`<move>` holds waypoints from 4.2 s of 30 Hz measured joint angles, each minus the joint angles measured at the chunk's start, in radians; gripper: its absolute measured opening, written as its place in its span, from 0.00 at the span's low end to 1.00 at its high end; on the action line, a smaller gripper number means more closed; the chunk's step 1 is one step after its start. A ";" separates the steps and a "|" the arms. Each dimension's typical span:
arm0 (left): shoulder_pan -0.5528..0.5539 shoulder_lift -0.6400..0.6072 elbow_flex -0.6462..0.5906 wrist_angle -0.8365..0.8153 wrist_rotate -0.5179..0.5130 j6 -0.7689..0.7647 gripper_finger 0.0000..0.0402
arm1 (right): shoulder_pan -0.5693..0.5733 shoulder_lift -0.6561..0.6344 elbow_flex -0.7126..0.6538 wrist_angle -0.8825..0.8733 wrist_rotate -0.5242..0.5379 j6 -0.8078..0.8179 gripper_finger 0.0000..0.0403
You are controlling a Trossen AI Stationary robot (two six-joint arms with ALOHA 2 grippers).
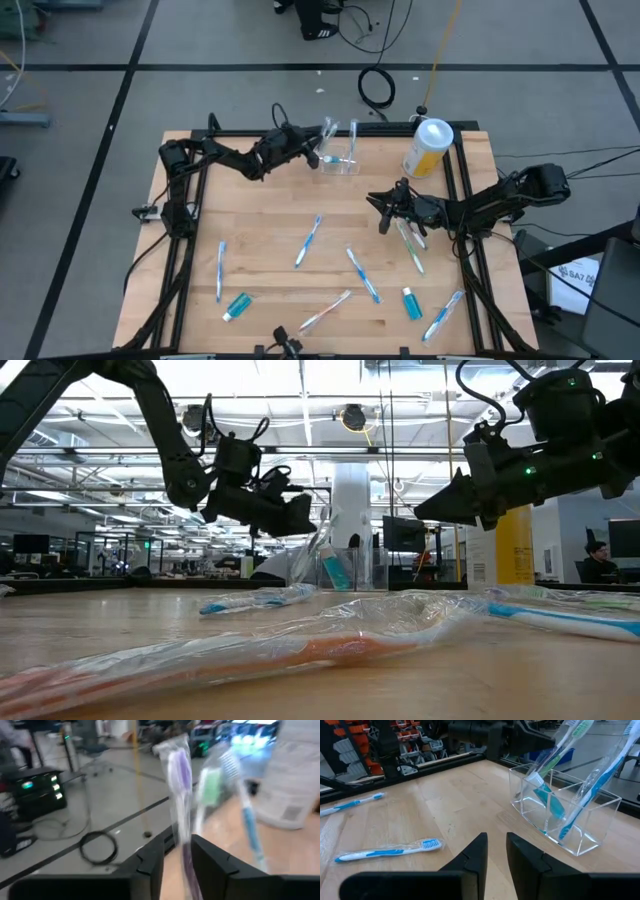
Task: Pick & Place toothbrushing station
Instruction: Put the violet toothbrush into the transparent organizer, then put the mouthwash into the transparent organizer
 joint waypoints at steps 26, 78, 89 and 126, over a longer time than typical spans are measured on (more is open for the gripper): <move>-0.142 -0.607 -0.001 -0.783 0.010 -0.007 0.44 | 0.000 0.000 0.000 -0.001 0.001 -0.045 0.27; -1.448 -0.436 0.016 -1.566 0.136 -1.524 0.44 | 0.000 0.000 0.001 0.051 0.000 -0.534 0.36; -1.513 -0.433 0.017 -1.554 0.099 -1.688 0.44 | 0.000 0.000 0.001 0.078 -0.003 -0.603 0.36; -1.459 -0.260 0.021 -1.521 0.150 -1.653 0.23 | 0.000 0.000 0.001 0.076 -0.004 -0.603 0.36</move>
